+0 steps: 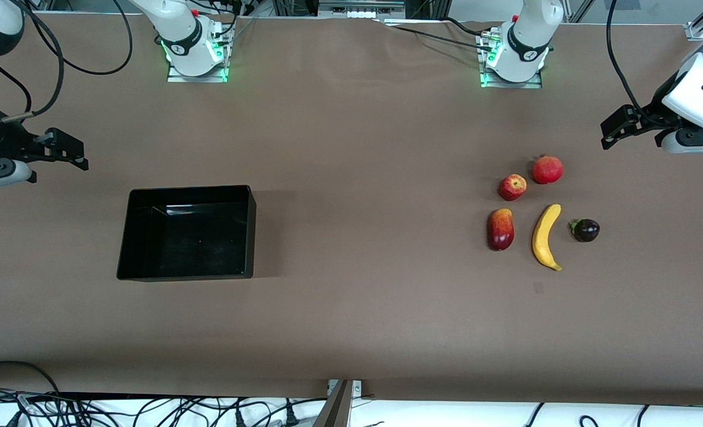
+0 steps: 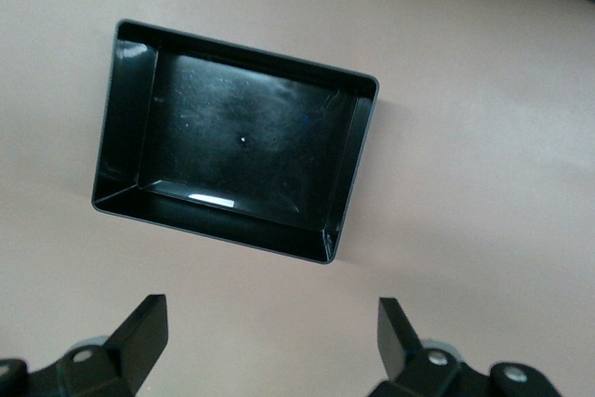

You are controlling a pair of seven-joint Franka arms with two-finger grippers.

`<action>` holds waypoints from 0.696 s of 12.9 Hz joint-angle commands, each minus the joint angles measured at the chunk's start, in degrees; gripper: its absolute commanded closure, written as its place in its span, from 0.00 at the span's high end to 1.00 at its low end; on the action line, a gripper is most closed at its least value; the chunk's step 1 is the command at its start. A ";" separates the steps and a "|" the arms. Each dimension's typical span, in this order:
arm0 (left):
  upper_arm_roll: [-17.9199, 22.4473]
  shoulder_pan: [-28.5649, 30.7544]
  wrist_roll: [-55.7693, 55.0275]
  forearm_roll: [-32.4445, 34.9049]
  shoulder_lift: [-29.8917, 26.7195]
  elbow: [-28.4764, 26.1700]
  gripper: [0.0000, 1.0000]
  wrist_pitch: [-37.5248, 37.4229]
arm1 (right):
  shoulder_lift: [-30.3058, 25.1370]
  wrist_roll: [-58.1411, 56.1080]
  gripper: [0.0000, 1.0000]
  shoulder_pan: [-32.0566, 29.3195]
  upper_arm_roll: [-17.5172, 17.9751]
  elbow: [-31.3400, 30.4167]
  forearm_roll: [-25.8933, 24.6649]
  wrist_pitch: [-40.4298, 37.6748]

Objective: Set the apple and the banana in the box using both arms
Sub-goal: 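Reach the right gripper toward the rim of the black box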

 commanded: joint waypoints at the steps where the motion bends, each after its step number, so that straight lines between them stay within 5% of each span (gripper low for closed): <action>1: 0.15 -0.18 -0.17 -0.95 0.76 1.76 1.00 -1.14 | 4.12 0.97 1.00 0.09 -0.54 -3.62 -2.20 5.47; 5: 0.15 -0.18 -0.17 -0.95 0.76 1.76 1.00 -1.14 | 12.11 1.15 1.00 -1.48 -2.11 -13.73 -2.21 24.89; 9: 0.15 -0.18 -0.17 -0.95 0.76 1.76 1.00 -1.14 | 17.75 0.28 1.00 -4.55 -2.29 -19.18 0.94 35.11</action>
